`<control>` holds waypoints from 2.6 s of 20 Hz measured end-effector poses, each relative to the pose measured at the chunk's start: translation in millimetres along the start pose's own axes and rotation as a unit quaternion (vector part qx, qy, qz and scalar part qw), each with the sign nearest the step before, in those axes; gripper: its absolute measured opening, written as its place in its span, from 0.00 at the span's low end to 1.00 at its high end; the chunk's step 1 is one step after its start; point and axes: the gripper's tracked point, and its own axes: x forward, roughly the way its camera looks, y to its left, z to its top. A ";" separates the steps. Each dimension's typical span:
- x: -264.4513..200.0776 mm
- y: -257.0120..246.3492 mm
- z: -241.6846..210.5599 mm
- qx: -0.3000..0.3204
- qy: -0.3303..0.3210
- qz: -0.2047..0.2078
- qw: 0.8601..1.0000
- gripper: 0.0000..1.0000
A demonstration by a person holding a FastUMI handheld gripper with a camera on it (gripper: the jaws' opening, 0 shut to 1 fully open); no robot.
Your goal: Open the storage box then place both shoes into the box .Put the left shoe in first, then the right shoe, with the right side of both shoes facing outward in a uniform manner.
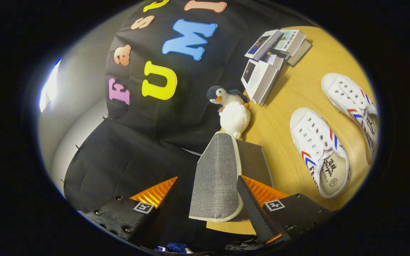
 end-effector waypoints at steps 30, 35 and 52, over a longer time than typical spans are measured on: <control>19.8 40.5 -16.5 -0.016 0.073 -0.009 0.997 0.00; 26.8 98.1 -18.5 -0.067 0.077 0.004 0.995 0.00; 122.0 209.2 -135.3 -0.251 0.155 0.046 0.954 0.03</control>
